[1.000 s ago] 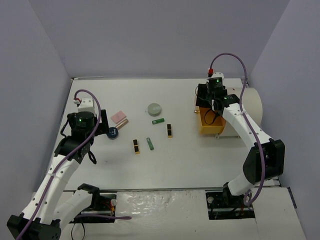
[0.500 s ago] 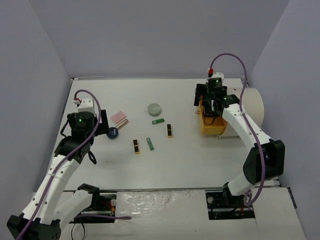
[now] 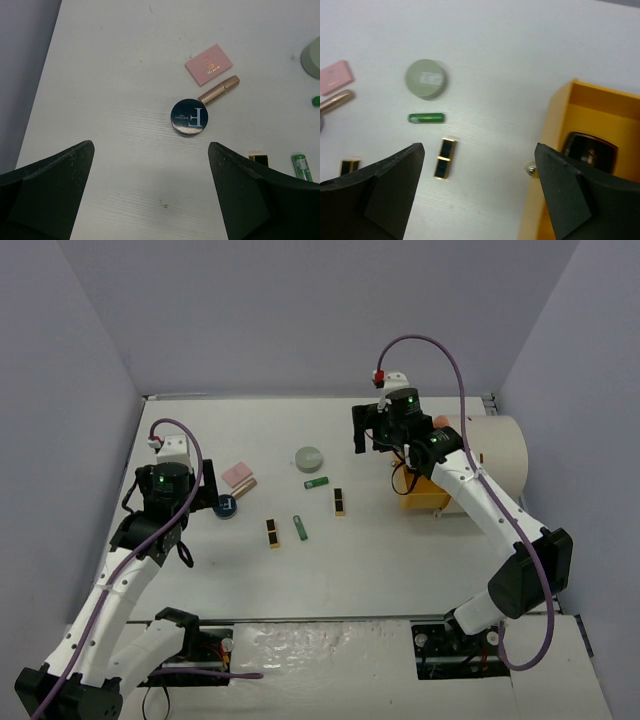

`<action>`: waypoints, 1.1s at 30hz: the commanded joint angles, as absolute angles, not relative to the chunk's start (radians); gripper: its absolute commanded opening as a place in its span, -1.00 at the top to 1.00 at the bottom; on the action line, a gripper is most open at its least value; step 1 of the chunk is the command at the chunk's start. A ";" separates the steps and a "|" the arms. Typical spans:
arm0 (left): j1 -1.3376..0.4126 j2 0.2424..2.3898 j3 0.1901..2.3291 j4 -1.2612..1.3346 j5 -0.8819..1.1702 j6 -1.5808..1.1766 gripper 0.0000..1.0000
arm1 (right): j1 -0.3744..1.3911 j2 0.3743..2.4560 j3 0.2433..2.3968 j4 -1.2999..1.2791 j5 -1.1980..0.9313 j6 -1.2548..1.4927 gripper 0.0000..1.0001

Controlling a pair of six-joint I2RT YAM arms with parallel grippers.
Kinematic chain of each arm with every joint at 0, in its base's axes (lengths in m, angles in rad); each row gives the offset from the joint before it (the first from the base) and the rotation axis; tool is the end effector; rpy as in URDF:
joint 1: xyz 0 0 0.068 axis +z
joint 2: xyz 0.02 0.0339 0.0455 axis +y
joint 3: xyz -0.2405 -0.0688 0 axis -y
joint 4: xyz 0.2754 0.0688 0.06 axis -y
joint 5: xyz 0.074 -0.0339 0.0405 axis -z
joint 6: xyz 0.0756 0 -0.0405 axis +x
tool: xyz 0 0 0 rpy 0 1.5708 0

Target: Organize the makeup

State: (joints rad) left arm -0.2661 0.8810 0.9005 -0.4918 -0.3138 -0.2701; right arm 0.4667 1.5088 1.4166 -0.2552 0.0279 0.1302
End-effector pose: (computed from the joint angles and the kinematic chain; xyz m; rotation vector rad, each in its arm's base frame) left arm 0.2677 -0.0488 0.2980 -0.1985 2.0086 -0.0193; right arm 0.3809 0.1896 0.3370 -0.3055 1.9117 0.3735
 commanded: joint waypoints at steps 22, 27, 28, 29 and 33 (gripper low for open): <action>-0.250 0.905 0.950 -0.465 -0.318 -0.279 -0.94 | 0.634 2.096 1.737 -0.016 -0.046 0.011 -1.00; -0.249 0.909 0.951 -0.464 -0.314 -0.281 -0.94 | 0.634 2.199 1.790 -0.008 -0.038 -0.002 -1.00; -0.248 0.908 0.951 -0.463 -0.313 -0.281 -0.94 | 0.632 2.215 1.800 -0.004 -0.029 -0.015 -1.00; -0.247 0.909 0.951 -0.464 -0.313 -0.282 -0.94 | 0.631 2.231 1.809 0.013 -0.027 -0.016 -1.00; -0.247 0.912 0.951 -0.465 -0.309 -0.282 -0.94 | 0.630 2.286 1.844 0.027 -0.021 -0.019 -1.00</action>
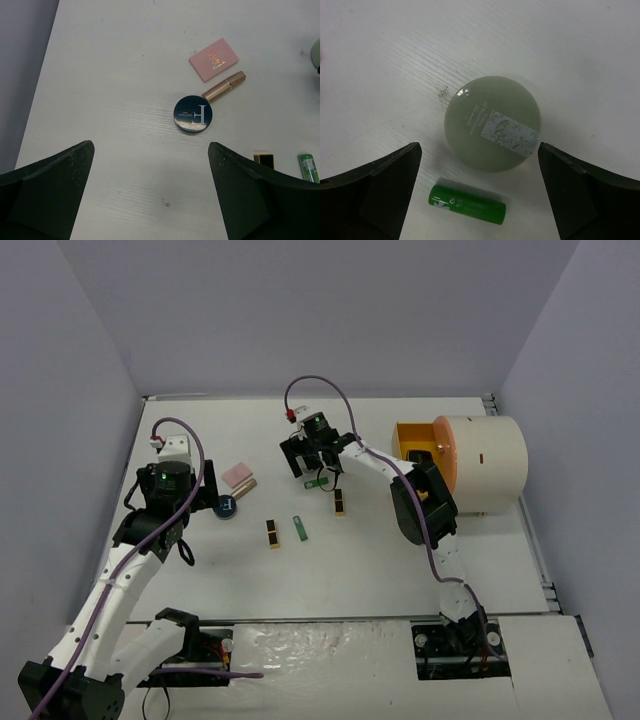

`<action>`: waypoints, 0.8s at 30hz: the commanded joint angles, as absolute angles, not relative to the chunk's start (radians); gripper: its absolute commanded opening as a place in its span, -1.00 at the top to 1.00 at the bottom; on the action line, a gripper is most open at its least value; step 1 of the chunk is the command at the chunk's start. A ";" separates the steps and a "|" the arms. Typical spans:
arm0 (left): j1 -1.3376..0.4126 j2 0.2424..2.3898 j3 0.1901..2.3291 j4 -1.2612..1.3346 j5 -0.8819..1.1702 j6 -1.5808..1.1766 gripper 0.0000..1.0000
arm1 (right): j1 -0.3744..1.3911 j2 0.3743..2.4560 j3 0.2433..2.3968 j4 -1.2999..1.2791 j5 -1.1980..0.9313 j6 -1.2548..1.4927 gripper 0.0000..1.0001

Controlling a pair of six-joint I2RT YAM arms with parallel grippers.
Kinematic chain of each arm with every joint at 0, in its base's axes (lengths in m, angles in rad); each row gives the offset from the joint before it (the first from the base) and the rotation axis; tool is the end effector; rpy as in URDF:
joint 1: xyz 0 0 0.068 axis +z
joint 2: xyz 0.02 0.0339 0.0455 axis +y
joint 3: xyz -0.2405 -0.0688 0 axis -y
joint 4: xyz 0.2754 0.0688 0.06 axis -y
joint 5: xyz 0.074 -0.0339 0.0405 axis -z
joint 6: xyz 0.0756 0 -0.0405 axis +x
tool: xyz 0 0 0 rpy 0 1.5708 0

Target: Organize the makeup

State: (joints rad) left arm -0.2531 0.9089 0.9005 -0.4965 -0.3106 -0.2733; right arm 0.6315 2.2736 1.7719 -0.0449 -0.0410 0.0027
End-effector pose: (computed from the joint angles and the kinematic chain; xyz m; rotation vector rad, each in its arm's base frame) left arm 0.2728 -0.0467 0.2903 -0.2091 2.0388 -0.0047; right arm 0.4611 0.3411 0.1394 -0.6870 2.0326 0.4178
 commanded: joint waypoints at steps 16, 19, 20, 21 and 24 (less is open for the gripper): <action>-0.244 0.908 0.952 -0.465 -0.304 -0.285 -0.94 | 0.624 2.350 1.864 0.066 -0.005 -0.009 -0.29; -0.245 0.908 0.951 -0.465 -0.304 -0.285 -0.94 | 0.623 2.344 1.867 0.071 -0.003 -0.009 0.14; -0.245 0.908 0.951 -0.465 -0.304 -0.285 -0.94 | 0.623 2.331 1.863 0.071 0.006 -0.009 0.27; -0.244 0.908 0.951 -0.465 -0.304 -0.285 -0.94 | 0.624 2.314 1.856 0.071 0.023 -0.008 0.42; -0.244 0.908 0.951 -0.465 -0.301 -0.285 -0.94 | 0.626 2.249 1.828 0.070 0.026 -0.001 0.63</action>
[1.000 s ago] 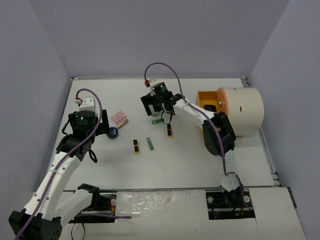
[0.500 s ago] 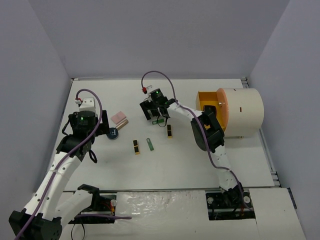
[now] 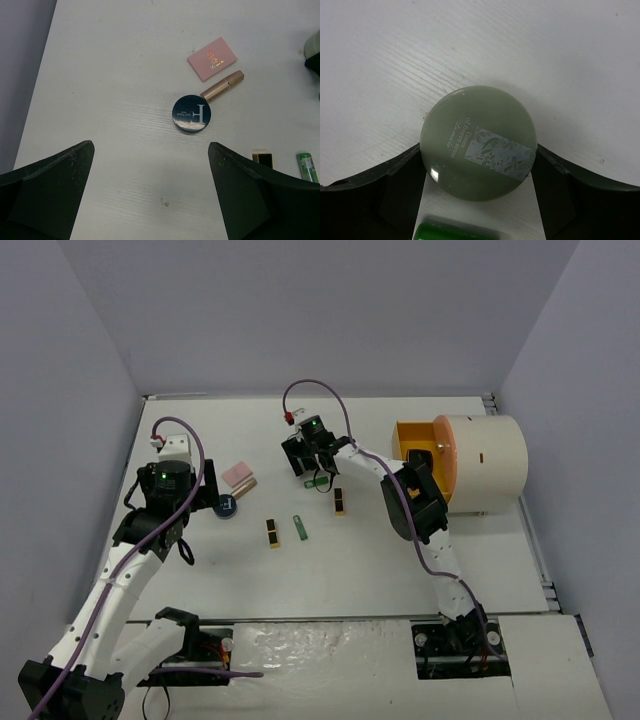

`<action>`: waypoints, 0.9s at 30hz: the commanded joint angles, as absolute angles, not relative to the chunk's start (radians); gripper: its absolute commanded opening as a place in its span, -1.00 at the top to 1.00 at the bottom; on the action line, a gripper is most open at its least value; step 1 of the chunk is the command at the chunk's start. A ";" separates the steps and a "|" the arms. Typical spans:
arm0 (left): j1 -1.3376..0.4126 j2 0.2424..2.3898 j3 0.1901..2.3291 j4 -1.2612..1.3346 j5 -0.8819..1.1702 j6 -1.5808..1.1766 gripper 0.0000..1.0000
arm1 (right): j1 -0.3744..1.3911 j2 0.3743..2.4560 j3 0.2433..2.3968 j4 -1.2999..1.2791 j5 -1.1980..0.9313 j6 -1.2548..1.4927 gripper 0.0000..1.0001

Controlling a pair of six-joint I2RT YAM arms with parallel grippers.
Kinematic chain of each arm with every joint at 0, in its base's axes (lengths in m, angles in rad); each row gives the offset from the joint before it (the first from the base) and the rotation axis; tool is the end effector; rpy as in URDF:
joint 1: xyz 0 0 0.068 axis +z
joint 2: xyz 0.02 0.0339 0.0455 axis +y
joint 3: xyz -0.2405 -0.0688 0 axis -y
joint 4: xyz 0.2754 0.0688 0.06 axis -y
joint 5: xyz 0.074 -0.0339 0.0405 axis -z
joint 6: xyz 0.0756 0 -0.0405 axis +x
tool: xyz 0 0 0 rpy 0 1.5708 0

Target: Organize the makeup

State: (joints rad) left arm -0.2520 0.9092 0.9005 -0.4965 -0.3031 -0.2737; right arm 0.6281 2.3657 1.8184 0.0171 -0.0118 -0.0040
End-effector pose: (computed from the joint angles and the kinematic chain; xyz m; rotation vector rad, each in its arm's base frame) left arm 0.2730 -0.0470 0.2901 -0.2061 2.0406 -0.0117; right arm 0.4745 0.3457 0.1142 -0.6672 2.0173 0.3857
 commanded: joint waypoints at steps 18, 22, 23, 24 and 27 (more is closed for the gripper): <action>-0.241 0.905 0.950 -0.465 -0.296 -0.289 -0.94 | 0.491 1.574 1.464 -0.116 0.284 0.405 0.68; -0.241 0.906 0.951 -0.465 -0.293 -0.290 -0.94 | 0.420 1.493 1.376 -0.158 0.291 0.499 0.62; -0.241 0.905 0.951 -0.465 -0.293 -0.290 -0.94 | 0.406 1.480 1.368 -0.167 0.287 0.513 0.61; -0.241 0.905 0.951 -0.465 -0.294 -0.290 -0.94 | 0.400 1.475 1.362 -0.179 0.284 0.530 0.61; -0.241 0.904 0.951 -0.465 -0.295 -0.290 -0.94 | 0.386 1.470 1.343 -0.207 0.267 0.577 0.60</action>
State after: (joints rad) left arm -0.2474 0.9089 0.9005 -0.4967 -0.2926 -0.2745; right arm 0.3962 1.5107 1.3538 -0.1928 0.2593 0.4599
